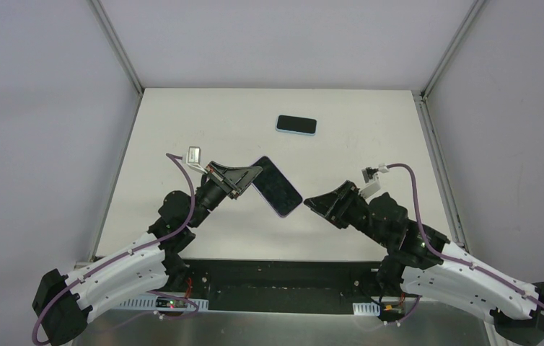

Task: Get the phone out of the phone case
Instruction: Remove the phone case from the phone.

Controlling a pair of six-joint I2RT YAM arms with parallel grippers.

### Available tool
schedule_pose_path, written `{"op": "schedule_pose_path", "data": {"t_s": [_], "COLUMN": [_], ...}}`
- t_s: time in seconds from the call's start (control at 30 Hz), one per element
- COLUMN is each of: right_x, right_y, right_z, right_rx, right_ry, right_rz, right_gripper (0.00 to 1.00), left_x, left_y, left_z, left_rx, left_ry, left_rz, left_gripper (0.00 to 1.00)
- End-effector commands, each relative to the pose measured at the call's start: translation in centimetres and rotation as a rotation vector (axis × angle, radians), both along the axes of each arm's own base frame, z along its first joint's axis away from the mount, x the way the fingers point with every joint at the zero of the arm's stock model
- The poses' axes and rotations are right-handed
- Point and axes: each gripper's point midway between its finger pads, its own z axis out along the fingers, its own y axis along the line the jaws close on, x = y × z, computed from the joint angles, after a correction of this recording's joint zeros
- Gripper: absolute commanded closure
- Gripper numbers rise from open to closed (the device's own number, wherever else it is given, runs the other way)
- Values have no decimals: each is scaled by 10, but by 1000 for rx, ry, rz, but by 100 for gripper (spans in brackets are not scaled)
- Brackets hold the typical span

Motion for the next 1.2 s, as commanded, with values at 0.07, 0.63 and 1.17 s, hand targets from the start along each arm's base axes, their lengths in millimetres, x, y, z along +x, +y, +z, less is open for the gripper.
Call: {"op": "schedule_pose_path", "data": {"t_s": [0.07, 0.63, 1.17], "right_x": [1, 4, 13], "right_y": [6, 11, 9], "right_z": [6, -5, -24], "right_rx": [29, -1, -51], "right_ry": [-7, 21, 36], "right_rz": [11, 5, -29], "right_gripper": [49, 52, 53], "left_x": [-13, -19, -21], "left_y": [12, 13, 14], "left_z": [64, 72, 76], "left_rx": [-159, -179, -190], "left_ry": [-124, -133, -138], "left_rz": [-14, -34, -42], "left_gripper": [100, 100, 100]}}
